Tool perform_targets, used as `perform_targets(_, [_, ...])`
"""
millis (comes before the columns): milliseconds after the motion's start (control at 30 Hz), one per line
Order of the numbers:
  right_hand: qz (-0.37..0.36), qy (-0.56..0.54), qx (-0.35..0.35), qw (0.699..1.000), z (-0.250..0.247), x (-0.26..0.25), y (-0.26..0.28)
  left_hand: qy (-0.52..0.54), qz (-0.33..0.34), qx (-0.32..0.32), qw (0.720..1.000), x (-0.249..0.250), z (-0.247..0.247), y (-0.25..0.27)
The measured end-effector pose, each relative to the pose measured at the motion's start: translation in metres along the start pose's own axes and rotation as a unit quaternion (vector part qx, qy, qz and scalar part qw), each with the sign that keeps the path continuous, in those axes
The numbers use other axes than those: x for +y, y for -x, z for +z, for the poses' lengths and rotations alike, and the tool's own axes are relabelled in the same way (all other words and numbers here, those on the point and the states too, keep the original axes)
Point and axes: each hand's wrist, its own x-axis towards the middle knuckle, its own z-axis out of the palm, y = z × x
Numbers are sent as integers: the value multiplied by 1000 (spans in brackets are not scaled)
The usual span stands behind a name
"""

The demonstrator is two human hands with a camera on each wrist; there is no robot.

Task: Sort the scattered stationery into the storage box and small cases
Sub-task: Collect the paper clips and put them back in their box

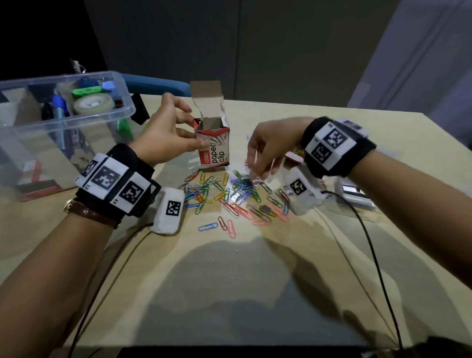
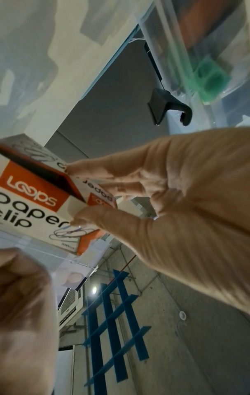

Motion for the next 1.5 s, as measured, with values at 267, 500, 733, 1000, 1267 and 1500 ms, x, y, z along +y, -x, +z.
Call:
perform_targets(267, [191, 240, 90, 948, -26, 45, 34, 7, 5, -13, 1000, 1, 5, 2])
perform_targets(500, [222, 250, 66, 940, -4, 45, 33, -7, 9, -30, 1000, 6, 6, 6])
perform_targets(733, [144, 263, 19, 954, 28, 17, 33, -16, 2, -43, 999, 6, 6, 6])
perform_targets(1000, [139, 297, 34, 944, 9, 8, 55, -17, -4, -52, 998, 7, 4, 8])
perform_targets(1267, [155, 374, -36, 914, 35, 23, 41, -14, -4, -57, 998, 6, 5, 8])
perform_targets(1500, [90, 157, 5, 984, 16, 10, 18, -12, -6, -57, 998, 7, 5, 7])
